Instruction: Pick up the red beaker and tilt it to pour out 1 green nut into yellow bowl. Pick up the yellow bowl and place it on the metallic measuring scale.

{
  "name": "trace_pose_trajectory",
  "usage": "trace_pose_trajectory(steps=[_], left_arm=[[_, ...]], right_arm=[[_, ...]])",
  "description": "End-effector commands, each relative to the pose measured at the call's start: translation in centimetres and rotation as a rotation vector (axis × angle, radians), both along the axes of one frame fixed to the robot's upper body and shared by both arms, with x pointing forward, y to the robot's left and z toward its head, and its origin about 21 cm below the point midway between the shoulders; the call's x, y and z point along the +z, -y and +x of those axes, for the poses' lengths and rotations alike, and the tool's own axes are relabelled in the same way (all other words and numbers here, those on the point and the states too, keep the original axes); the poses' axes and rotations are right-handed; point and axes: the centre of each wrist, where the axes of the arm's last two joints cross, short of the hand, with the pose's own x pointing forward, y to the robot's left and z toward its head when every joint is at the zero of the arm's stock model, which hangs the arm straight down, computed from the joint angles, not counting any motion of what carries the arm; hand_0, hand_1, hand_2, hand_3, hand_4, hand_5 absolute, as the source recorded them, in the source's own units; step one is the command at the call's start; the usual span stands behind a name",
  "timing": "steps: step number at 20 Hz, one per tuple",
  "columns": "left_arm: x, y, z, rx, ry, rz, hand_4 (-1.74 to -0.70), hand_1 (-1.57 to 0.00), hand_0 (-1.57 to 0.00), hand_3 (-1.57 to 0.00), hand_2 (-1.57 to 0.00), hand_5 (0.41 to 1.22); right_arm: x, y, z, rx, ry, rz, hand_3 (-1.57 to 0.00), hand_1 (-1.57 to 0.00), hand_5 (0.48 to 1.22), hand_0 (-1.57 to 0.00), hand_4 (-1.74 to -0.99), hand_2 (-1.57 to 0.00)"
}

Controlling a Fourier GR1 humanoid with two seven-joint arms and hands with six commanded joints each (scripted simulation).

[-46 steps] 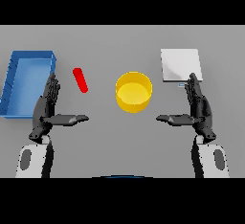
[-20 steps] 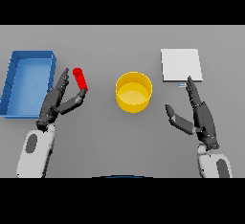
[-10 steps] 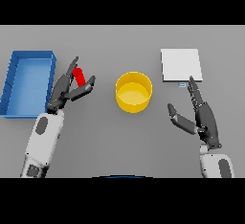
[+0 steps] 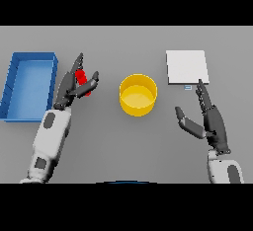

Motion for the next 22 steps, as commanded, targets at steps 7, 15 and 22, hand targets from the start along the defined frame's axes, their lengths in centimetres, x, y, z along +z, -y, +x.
trace_pose_trajectory(steps=[7,15,22], left_arm=[[-0.5,1.7,0.8,0.043,0.057,0.081,-1.59,-1.07,-1.05,-1.06,-1.11,1.079],[0.4,1.5,0.7,0.017,0.075,-0.023,-1.64,-1.49,-1.48,-1.46,-1.49,1.157],[4.6,1.0,1.6,-0.038,0.154,-0.044,-1.72,-1.55,-1.55,-1.55,-1.55,1.131]], right_arm=[[-0.1,-0.3,-0.3,0.001,0.004,0.002,0.0,0.0,0.648,0.0,-1.239,0.0],[0.0,-0.2,0.1,0.0,0.014,0.009,0.0,0.0,0.645,0.0,-1.248,0.0],[-0.2,-0.2,-0.5,0.004,0.031,-0.017,0.0,0.0,0.65,0.0,-1.226,0.0]])
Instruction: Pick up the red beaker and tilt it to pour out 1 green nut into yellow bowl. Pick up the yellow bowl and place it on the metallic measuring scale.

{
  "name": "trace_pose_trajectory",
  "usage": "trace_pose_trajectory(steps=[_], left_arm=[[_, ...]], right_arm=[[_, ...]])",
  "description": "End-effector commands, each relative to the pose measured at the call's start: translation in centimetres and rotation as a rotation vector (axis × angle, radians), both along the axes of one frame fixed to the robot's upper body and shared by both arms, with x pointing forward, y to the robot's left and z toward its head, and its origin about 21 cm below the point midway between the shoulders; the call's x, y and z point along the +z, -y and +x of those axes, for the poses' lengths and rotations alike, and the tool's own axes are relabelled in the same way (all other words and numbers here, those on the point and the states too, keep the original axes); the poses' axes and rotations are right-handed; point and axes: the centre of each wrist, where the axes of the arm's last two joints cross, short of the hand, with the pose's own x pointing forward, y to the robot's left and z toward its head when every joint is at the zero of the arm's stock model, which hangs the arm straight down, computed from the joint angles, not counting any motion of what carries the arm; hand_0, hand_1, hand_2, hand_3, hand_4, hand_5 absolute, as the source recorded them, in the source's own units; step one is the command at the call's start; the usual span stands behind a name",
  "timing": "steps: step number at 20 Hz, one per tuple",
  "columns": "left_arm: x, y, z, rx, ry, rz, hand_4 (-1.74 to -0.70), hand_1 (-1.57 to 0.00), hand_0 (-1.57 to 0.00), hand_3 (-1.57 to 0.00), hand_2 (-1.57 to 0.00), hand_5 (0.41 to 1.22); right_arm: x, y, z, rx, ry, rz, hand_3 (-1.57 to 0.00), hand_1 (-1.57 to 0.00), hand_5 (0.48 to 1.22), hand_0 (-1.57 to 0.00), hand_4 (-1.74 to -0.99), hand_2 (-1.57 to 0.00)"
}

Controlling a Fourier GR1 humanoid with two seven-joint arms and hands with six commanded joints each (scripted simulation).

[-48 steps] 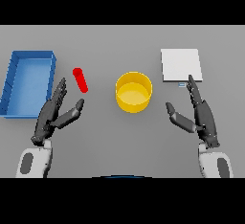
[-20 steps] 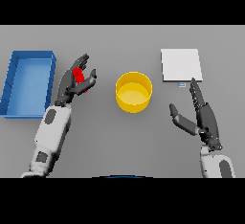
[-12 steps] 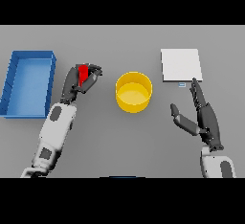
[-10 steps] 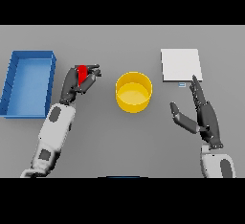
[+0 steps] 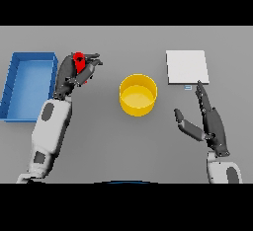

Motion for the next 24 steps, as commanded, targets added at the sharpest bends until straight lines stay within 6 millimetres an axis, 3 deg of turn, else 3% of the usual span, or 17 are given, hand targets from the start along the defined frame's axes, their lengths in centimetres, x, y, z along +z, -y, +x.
trace_pose_trajectory(steps=[1,6,10,19,23,24], left_arm=[[0.3,0.1,0.1,-0.008,-0.001,0.025,-1.72,-1.56,-1.56,-1.55,-1.56,1.13],[1.4,0.6,0.4,-0.039,0.007,0.119,-1.72,-1.56,-1.56,-1.55,-1.56,1.139],[3.8,0.6,1.3,-0.089,0.039,0.355,-1.73,-1.57,-1.56,-1.56,-1.57,1.124],[7.5,4.8,1.9,-0.246,0.125,0.971,-1.74,-1.57,-1.57,-1.57,-1.57,1.162],[7.9,7.2,1.7,-0.318,0.174,1.261,-1.74,-1.57,-1.57,-1.57,-1.57,1.197],[8.0,7.7,1.9,-0.342,0.167,1.335,-1.69,-1.57,-1.57,-1.57,-1.57,1.202]], right_arm=[[0.1,0.0,0.2,-0.004,0.005,-0.012,0.0,0.0,0.653,0.0,-1.219,0.0],[-0.2,-0.2,0.5,-0.001,0.025,-0.024,0.0,0.0,0.661,0.0,-1.219,0.0],[0.0,-0.2,0.5,-0.018,0.013,-0.038,0.0,0.0,0.658,0.0,-1.199,0.0],[0.4,-0.3,0.4,0.006,-0.017,-0.014,0.0,0.0,0.669,0.0,-1.181,0.0],[0.3,-0.5,0.2,0.007,-0.011,-0.013,0.0,0.0,0.676,0.0,-1.187,0.0],[0.5,-0.2,0.1,-0.003,-0.011,-0.015,0.0,0.0,0.675,0.0,-1.191,0.0]])
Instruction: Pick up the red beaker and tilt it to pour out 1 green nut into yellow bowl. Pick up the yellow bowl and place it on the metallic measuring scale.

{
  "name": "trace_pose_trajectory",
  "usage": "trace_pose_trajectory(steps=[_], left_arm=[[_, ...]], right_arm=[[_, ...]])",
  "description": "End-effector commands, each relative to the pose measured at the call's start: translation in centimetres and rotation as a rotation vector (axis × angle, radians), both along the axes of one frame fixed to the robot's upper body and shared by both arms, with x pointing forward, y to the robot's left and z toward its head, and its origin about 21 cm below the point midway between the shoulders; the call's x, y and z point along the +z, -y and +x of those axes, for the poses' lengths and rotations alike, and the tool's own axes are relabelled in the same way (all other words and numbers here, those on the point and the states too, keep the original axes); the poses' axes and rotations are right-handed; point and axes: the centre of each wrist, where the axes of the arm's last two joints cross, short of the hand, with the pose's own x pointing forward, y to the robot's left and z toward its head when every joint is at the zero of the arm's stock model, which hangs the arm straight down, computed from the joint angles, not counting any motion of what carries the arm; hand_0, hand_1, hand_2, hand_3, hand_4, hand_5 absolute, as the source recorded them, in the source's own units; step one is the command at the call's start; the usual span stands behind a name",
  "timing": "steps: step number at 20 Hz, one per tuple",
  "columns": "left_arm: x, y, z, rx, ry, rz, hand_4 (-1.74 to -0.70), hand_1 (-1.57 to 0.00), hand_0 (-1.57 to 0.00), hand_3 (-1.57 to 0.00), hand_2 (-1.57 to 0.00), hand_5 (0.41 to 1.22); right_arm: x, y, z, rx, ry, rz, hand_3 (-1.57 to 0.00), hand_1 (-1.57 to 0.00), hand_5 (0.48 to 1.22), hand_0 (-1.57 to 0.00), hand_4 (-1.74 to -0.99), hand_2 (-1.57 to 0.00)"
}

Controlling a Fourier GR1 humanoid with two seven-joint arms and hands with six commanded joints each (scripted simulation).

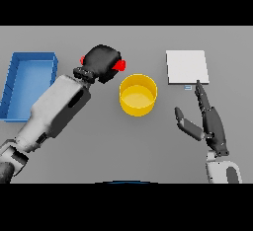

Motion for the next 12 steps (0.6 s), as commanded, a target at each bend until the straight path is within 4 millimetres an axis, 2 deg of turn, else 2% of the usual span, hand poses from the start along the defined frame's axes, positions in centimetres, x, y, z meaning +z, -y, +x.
trace_pose_trajectory(steps=[1,3,5,7,12], left_arm=[[-0.1,0.4,0.3,-0.014,0.005,0.064,-1.7,-1.57,-1.57,-1.49,-1.57,1.205],[1.1,0.7,0.7,-0.079,0.027,0.177,-1.71,-1.57,-1.57,-1.38,-1.57,1.211],[1.4,2.1,0.9,-0.12,0.046,0.298,-1.72,-1.57,-1.57,-1.35,-1.57,1.215],[1.6,2.5,1.0,-0.182,0.05,0.378,-1.72,-1.57,-1.57,-1.29,-1.57,1.217],[1.8,4.6,1.2,-0.294,0.102,0.555,-1.73,-1.57,-1.57,-1.48,-1.57,1.22]], right_arm=[[-0.1,-0.3,0.4,0.0,-0.019,0.008,0.0,0.0,0.675,0.0,-1.19,0.0],[-0.1,0.0,0.3,-0.008,-0.021,0.022,0.0,0.0,0.671,0.0,-1.195,0.0],[-0.5,-0.2,0.0,-0.005,-0.035,0.054,0.0,0.0,0.659,0.0,-1.197,0.0],[-0.8,-0.2,0.0,-0.009,-0.037,0.065,0.0,0.0,0.639,0.0,-1.206,0.0],[-0.6,-0.1,0.0,-0.019,0.004,0.035,0.0,0.0,0.6,0.0,-1.214,0.0]])
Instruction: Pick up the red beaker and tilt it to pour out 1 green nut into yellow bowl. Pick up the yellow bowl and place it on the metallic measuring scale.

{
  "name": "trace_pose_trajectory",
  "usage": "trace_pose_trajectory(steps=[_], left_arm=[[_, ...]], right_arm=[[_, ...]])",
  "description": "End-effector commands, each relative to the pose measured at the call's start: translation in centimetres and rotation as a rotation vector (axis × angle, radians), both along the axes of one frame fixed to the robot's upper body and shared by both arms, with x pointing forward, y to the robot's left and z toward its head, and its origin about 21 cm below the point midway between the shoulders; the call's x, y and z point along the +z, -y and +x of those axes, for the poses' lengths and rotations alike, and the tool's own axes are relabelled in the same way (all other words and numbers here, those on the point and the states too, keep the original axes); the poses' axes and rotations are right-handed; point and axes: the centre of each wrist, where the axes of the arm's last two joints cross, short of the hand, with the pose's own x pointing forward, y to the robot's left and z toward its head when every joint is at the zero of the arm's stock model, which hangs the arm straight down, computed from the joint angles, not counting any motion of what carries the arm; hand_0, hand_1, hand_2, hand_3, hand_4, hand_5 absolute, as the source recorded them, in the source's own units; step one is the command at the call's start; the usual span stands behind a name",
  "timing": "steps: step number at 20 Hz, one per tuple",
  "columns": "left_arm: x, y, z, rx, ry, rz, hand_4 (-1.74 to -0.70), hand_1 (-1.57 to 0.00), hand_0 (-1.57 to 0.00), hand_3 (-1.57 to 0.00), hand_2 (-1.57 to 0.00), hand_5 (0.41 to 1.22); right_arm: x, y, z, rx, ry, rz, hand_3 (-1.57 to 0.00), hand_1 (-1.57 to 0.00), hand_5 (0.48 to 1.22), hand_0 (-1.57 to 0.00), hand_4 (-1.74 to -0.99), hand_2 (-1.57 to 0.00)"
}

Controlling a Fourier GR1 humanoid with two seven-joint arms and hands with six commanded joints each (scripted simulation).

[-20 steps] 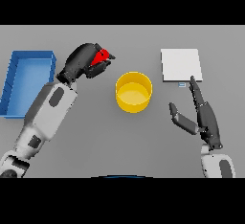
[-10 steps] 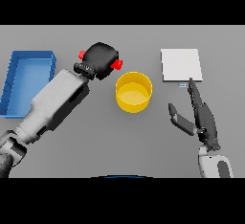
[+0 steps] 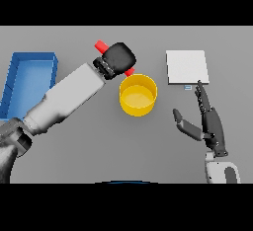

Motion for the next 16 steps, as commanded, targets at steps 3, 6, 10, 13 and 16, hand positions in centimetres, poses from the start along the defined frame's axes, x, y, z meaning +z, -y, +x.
trace_pose_trajectory(steps=[3,6,10,13,16], left_arm=[[0.6,0.8,0.3,-0.071,0.045,0.113,-1.73,-1.57,-1.57,-1.52,-1.57,1.22],[1.1,1.4,0.3,-0.137,0.112,0.231,-1.74,-1.57,-1.57,-1.55,-1.57,1.221],[1.0,2.1,0.0,-0.209,0.144,0.355,-1.74,-1.57,-1.57,-1.56,-1.57,1.221],[0.5,2.6,-0.2,-0.264,0.192,0.433,-1.73,-1.57,-1.57,-1.57,-1.57,1.221],[0.7,3.4,-0.2,-0.3,0.241,0.507,-1.73,-1.57,-1.57,-1.57,-1.57,1.221]], right_arm=[[0.1,-0.3,0.2,-0.014,0.001,-0.002,0.0,0.0,0.578,0.0,-1.193,0.0],[-0.1,-0.4,0.1,-0.021,-0.004,-0.014,0.0,0.0,0.569,0.0,-1.16,0.0],[-0.1,0.2,0.1,-0.012,0.014,0.006,0.0,0.0,0.567,0.0,-1.135,0.0],[0.1,-0.5,0.3,-0.017,0.013,-0.007,0.0,0.0,0.573,0.0,-1.132,0.0],[0.4,-0.2,0.3,-0.014,0.015,0.003,0.0,0.0,0.58,0.0,-1.135,0.0]])
